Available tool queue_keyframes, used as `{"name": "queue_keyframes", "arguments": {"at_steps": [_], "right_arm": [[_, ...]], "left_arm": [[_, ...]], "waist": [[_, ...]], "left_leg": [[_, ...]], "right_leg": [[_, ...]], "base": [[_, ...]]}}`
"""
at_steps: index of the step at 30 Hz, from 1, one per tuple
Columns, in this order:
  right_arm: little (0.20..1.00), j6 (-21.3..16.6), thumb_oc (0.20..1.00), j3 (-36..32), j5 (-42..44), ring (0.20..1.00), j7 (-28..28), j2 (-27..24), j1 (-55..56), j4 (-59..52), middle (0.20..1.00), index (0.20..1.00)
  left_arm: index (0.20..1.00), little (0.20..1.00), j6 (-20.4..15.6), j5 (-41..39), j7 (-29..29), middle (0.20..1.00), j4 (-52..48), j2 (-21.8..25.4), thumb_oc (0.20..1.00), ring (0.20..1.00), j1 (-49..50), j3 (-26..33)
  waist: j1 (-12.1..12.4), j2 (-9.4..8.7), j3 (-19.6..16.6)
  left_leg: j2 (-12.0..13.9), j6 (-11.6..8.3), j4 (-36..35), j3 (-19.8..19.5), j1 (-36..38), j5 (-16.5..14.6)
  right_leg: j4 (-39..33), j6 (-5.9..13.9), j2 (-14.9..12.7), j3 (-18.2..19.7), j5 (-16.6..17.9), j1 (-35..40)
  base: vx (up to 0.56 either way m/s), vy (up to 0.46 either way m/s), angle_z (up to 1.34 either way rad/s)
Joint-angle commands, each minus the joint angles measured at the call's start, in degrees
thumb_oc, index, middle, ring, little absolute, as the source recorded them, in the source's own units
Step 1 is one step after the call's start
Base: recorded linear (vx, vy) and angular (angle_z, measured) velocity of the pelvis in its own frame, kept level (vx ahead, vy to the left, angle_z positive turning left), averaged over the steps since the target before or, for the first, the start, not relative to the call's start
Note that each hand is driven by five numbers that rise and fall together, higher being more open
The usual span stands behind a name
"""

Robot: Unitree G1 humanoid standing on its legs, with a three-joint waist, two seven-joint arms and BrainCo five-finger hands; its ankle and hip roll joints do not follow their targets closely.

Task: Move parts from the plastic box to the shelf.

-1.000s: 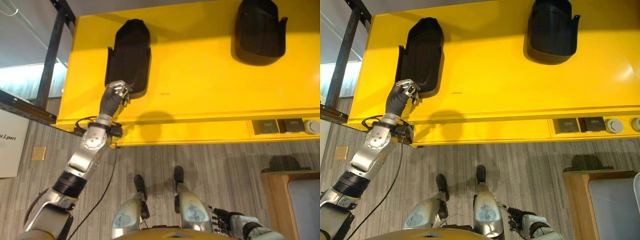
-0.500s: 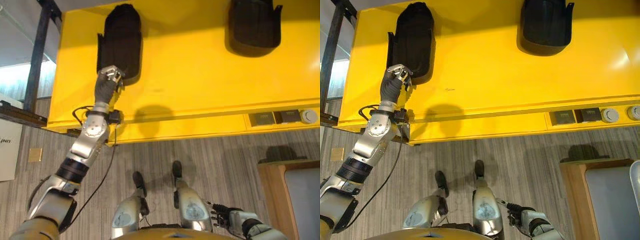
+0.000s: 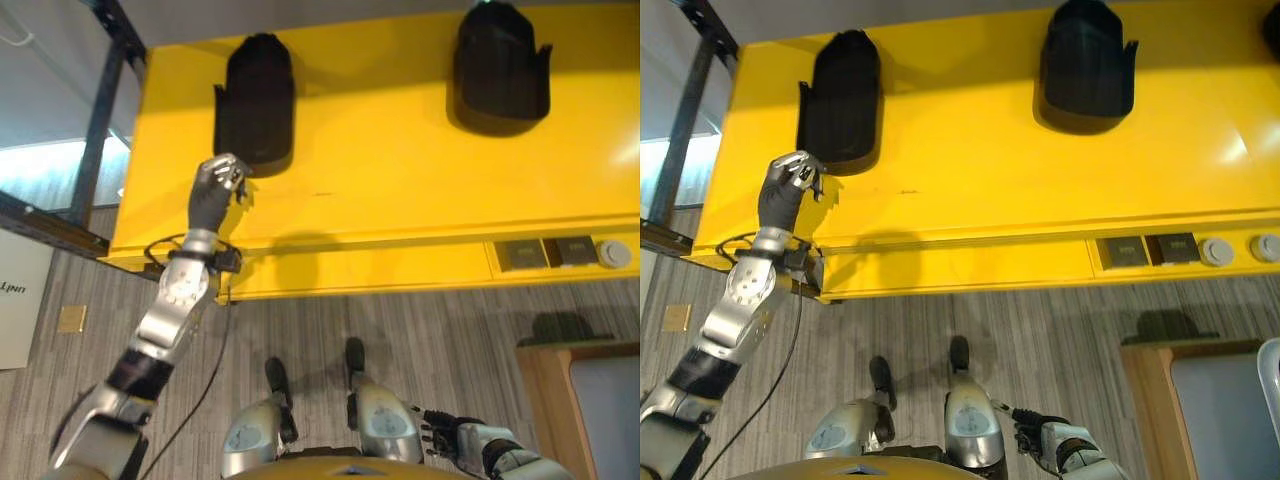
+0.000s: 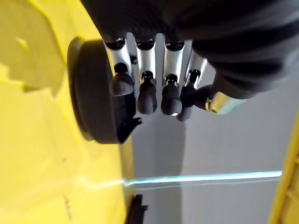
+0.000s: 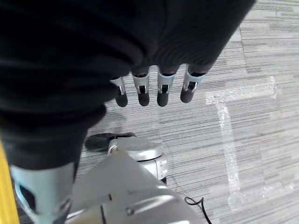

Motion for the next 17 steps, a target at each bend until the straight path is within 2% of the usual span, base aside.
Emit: {"name": "queue_keyframes", "arguments": {"at_steps": [1, 2, 3, 4, 5, 7, 9, 10, 11, 12, 16, 17], "right_arm": [[1.0, 0.2, 1.0, 1.64, -1.5, 1.0, 0.66, 3.99, 2.39, 3.52, 1.0, 1.0], [1.0, 0.41, 1.0, 1.63, -1.04, 1.0, 0.08, 4.18, 2.47, 3.41, 1.0, 1.0], [1.0, 1.13, 1.0, 1.6, -0.85, 1.0, -0.2, 4.31, 2.39, 3.25, 1.0, 1.0], [1.0, 1.52, 1.0, 1.61, -0.9, 1.0, -0.31, 4.38, 2.31, 3.2, 1.0, 1.0], [1.0, 2.75, 1.0, 1.93, -3.43, 1.0, -0.45, 4.71, 2.11, 3.59, 1.0, 1.0], [1.0, 2.72, 1.0, 2.12, -4.03, 1.0, -0.58, 4.7, 2.11, 4.03, 1.0, 1.0], [1.0, 2.69, 1.0, 1.72, -3.92, 1.0, -0.13, 4.23, 2.17, 4.79, 1.0, 1.0], [1.0, 2.67, 1.0, 1.6, -3.94, 1.0, -0.01, 4.17, 2.14, 4.92, 1.0, 1.0], [1.0, 2.8, 1.0, 1.66, -4.04, 1.0, 0.23, 4.2, 2.0, 5.09, 1.0, 1.0], [1.0, 2.86, 1.0, 1.69, -4.21, 1.0, 0.58, 4.21, 1.85, 5.14, 1.0, 1.0], [1.0, 3.06, 1.0, 1.79, -4.38, 1.0, 1.76, 5.08, 1.29, 5.53, 1.0, 1.0], [1.0, 3.36, 1.0, 2.21, -4.34, 1.0, 2.17, 5.57, 1.13, 5.58, 1.0, 1.0]], "left_arm": [[0.2, 0.2, -7.31, 1.01, 4.33, 0.2, -0.01, -0.79, 0.2, 0.2, 0.49, 2.02], [0.451, 0.451, -7.17, 1.88, 6.11, 0.451, -0.06, -1.17, 0.451, 0.451, 1.73, 2.61], [0.592, 0.592, -6.79, 3.49, 6.06, 0.592, 0.31, -1.18, 0.592, 0.592, 2.77, 2.77], [0.699, 0.699, -6.49, 5.01, 5.98, 0.699, 0.55, -1.09, 0.699, 0.699, 3.17, 2.8], [1.0, 1.0, -3.02, 15.68, 9.67, 1.0, 4.25, 0.1, 1.0, 1.0, 4.98, 1.51], [1.0, 1.0, -1.79, 16.66, 11.23, 1.0, 6.89, 0.67, 1.0, 1.0, 5.79, 1.07], [1.0, 1.0, -1.43, 17.59, 13.56, 1.0, 15.53, 1.71, 1.0, 1.0, 7.85, -0.36], [1.0, 1.0, -0.38, 18.0, 13.81, 1.0, 16.54, 1.73, 1.0, 1.0, 8.18, -0.41], [1.0, 1.0, -2.71, 18.35, 14.32, 1.0, 21.69, 1.42, 1.0, 1.0, 9.63, -0.82], [1.0, 1.0, -1.96, 17.87, 14.56, 1.0, 24.73, 0.99, 1.0, 1.0, 10.78, -0.66], [1.0, 1.0, -2.81, 14.55, 13.23, 1.0, 36.64, -2.2, 1.0, 1.0, 14.59, 0.37], [1.0, 1.0, -1.96, 9.83, 10.14, 1.0, 41.58, -3.95, 1.0, 1.0, 15.6, 0.9]], "waist": [[2.94, -1.68, -9.04], [3.43, -1.99, -9.87], [3.87, -2.33, -10.54], [4.09, -2.51, -10.81], [5.32, -3.46, -12.26], [5.65, -3.71, -12.62], [6.24, -4.47, -13.07], [6.35, -4.58, -13.2], [6.78, -4.83, -13.23], [7.11, -5.0, -13.47], [8.01, -5.26, -13.66], [8.2, -5.27, -13.73]], "left_leg": [[-0.31, -0.47, -0.03, -1.12, -1.54, -2.44], [-0.53, -0.31, -0.03, -1.45, -0.96, -2.71], [-0.74, -0.13, -0.03, -1.84, -0.39, -3.0], [-0.83, -0.04, -0.03, -2.02, -0.14, -3.14], [-1.21, 0.45, -0.03, -2.78, 1.3, -4.22], [-1.41, 0.73, -0.03, -2.93, 1.75, -4.66], [-1.94, 1.21, -0.03, -3.24, 2.8, -5.52], [-2.0, 1.27, -0.03, -3.22, 2.82, -5.62], [-2.12, 1.3, -0.03, -3.11, 3.3, -5.91], [-2.17, 1.34, -0.03, -3.09, 3.09, -5.81], [-2.42, 1.66, -0.03, -3.29, 3.1, -5.97], [-2.49, 1.78, -0.03, -3.29, 3.09, -6.01]], "right_leg": [[-0.1, 1.11, -1.76, -4.61, -6.58, 3.81], [-0.1, 1.16, -1.87, -4.88, -6.68, 4.61], [-0.1, 1.27, -1.91, -5.09, -6.71, 5.28], [-0.1, 1.32, -1.92, -5.17, -6.7, 5.57], [-0.1, 1.26, -1.93, -6.12, -6.94, 7.38], [-0.1, 1.32, -1.91, -6.23, -7.12, 7.99], [-0.1, 1.76, -2.03, -6.41, -7.23, 9.05], [-0.1, 1.83, -2.05, -6.45, -7.25, 9.08], [-0.1, 2.05, -2.12, -6.87, -7.27, 9.39], [-0.1, 2.13, -2.12, -7.13, -7.11, 9.17], [-0.1, 2.24, -2.07, -7.69, -7.22, 9.5], [-0.1, 2.24, -2.08, -7.88, -7.3, 9.62]], "base": [[0.02, 0.023, 0.25], [0.01, 0.022, 0.3], [0.0, 0.012, 0.33], [-0.02, 0.021, 0.31], [-0.03, 0.031, 0.26], [-0.04, 0.04, 0.14], [-0.06, 0.031, 0.28], [-0.06, 0.024, 0.19], [-0.06, 0.019, 0.01], [-0.06, 0.019, 0.03], [-0.05, 0.015, -0.04], [-0.05, 0.024, 0.02]]}}
